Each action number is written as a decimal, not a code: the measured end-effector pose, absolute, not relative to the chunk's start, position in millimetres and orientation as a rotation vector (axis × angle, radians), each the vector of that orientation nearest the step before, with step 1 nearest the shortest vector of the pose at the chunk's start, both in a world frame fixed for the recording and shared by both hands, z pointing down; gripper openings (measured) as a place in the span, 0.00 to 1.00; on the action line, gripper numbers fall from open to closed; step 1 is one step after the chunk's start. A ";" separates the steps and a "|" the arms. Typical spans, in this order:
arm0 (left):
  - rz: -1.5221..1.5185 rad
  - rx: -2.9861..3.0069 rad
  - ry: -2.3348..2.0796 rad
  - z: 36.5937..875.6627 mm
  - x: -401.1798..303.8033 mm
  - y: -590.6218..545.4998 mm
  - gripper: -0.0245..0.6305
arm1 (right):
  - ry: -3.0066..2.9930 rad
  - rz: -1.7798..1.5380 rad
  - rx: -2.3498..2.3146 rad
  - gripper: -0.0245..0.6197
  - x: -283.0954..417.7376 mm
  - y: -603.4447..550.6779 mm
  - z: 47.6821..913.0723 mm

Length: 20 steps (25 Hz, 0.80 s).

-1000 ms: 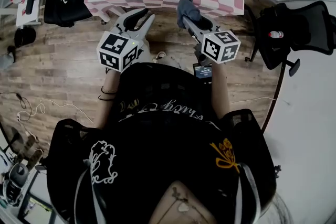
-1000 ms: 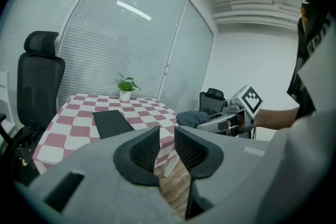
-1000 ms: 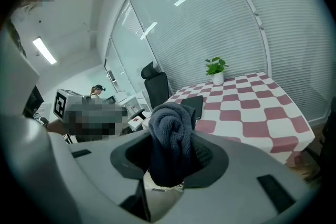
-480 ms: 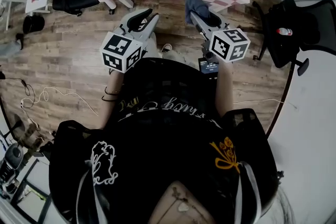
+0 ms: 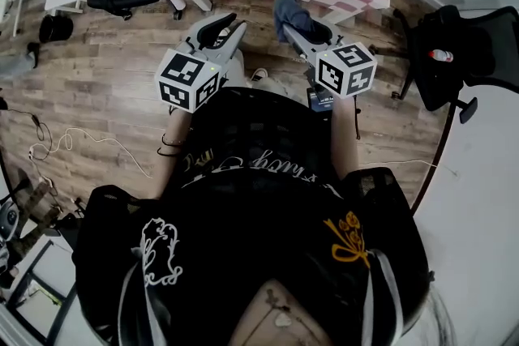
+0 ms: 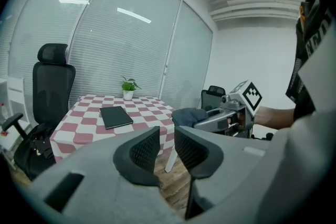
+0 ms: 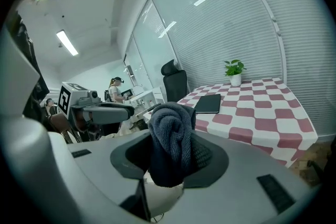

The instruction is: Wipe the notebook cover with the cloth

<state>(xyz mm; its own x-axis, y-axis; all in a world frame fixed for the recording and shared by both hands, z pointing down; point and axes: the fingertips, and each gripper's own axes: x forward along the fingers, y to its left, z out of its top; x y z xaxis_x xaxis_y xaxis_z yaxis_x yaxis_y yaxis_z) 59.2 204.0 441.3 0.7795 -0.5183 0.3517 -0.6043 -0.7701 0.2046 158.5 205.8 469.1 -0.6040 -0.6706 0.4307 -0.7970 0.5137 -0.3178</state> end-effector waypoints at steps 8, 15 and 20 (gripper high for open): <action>0.373 2.675 -0.873 438.0 57.9 213.0 0.16 | -2.551 0.681 1.169 0.25 135.5 217.4 456.9; 0.381 2.658 -0.887 443.3 50.0 217.5 0.16 | -2.576 0.662 1.149 0.25 126.1 222.8 449.7; 0.383 2.654 -0.885 444.7 50.0 218.4 0.16 | -2.560 0.669 1.154 0.25 128.6 222.7 453.7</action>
